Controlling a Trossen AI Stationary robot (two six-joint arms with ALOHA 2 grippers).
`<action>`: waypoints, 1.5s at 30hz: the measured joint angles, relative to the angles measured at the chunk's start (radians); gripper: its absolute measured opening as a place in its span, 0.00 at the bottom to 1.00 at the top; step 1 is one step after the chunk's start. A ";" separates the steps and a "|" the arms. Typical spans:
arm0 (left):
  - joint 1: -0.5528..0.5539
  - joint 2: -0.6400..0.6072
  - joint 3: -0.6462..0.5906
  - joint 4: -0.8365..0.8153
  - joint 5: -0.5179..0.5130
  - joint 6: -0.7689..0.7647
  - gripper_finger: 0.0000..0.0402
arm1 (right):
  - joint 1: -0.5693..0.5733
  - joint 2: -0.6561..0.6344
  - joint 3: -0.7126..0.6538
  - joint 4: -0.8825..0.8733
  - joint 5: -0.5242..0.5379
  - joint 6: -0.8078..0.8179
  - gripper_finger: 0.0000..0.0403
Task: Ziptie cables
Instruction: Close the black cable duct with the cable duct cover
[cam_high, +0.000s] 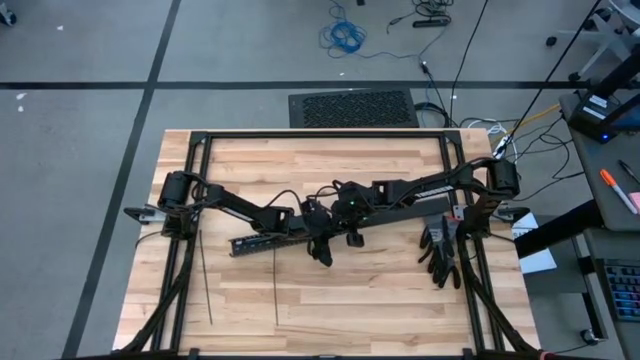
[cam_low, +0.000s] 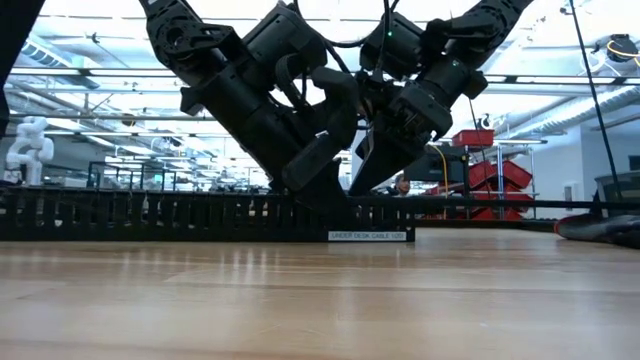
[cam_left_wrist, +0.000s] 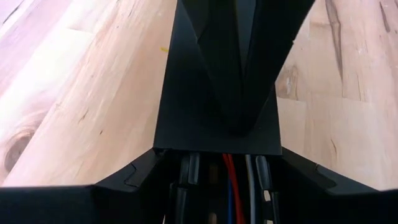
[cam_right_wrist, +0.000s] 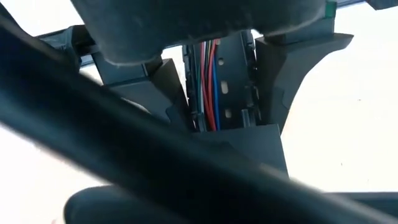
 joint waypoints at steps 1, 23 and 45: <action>0.000 0.000 0.000 -0.001 0.007 0.000 0.56 | 0.000 0.000 0.000 -0.004 0.000 0.000 0.00; 0.003 -0.005 0.004 -0.039 0.071 0.026 0.56 | 0.006 0.000 0.000 -0.025 -0.015 0.001 0.00; 0.056 -0.012 -0.003 -0.086 0.249 -0.030 0.79 | 0.006 0.001 0.000 -0.035 -0.025 0.000 0.00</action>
